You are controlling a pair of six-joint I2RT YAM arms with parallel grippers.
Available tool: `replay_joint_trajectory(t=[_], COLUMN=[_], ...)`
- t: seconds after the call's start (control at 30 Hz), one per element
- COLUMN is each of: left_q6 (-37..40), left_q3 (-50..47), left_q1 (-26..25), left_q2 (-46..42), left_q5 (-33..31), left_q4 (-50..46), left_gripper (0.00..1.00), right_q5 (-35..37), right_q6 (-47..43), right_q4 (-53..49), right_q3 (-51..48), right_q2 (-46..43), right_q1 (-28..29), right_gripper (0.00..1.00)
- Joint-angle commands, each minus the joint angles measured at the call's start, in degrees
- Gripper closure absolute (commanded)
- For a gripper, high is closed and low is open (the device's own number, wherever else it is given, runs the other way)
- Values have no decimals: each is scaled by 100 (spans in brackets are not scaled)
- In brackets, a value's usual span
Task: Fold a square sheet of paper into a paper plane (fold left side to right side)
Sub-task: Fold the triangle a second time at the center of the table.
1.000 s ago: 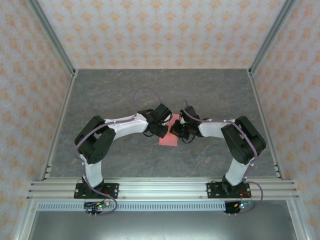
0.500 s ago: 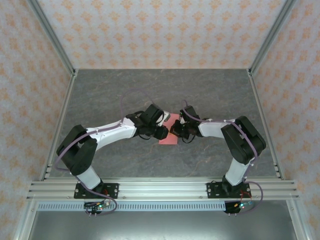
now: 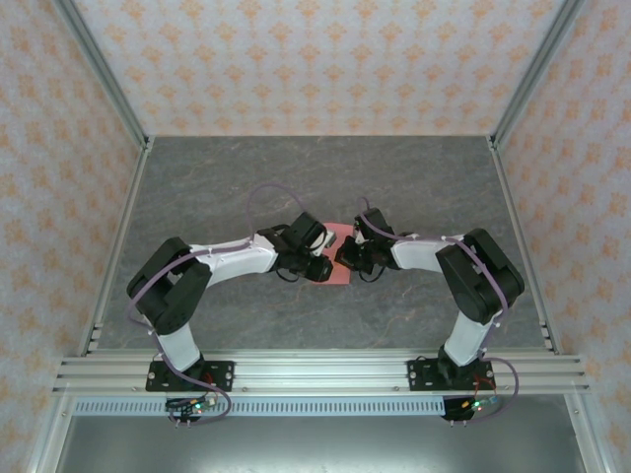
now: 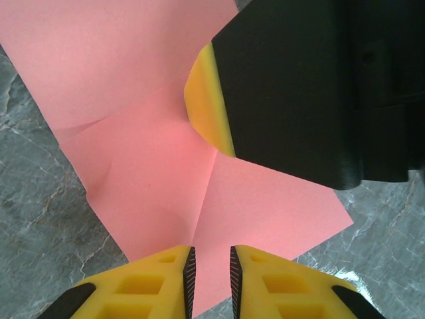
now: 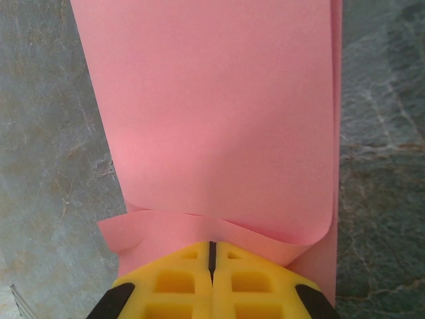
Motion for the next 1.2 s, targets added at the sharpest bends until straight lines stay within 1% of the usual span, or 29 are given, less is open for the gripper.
replay_joint_trajectory(t=[0.0,0.33,0.63,0.77,0.9,1.03,1.17], left_q6=[-95,-159,-203,-203,-176,-163,-177], left_q3=[-158,-408,-526,-526,-533,-551,-577], left_q1=[23,25,23,23,15,16,20], left_q2=[69,-73,-18,24,94,179,210], left_q5=[-129,-279,-215,-224,-278,-354,-376], left_q4=[125,214,337,331,277,249,270], left_gripper=[76,76,77,80,82,84,84], right_q5=[203,203,177,74,106,240,192], right_q6=[-143,-180,-167,-128,-152,-237,-177], right_q4=[-329,-338,-336,-215,-188,-331,-354], right_q3=[4,-33,-15,19,64,33,-73], right_q2=[-49,-107,-126,-206,-542,-922,-1016], right_q1=[26,40,40,39,42,42,78], right_gripper=[100,100,100,100,100,92,90])
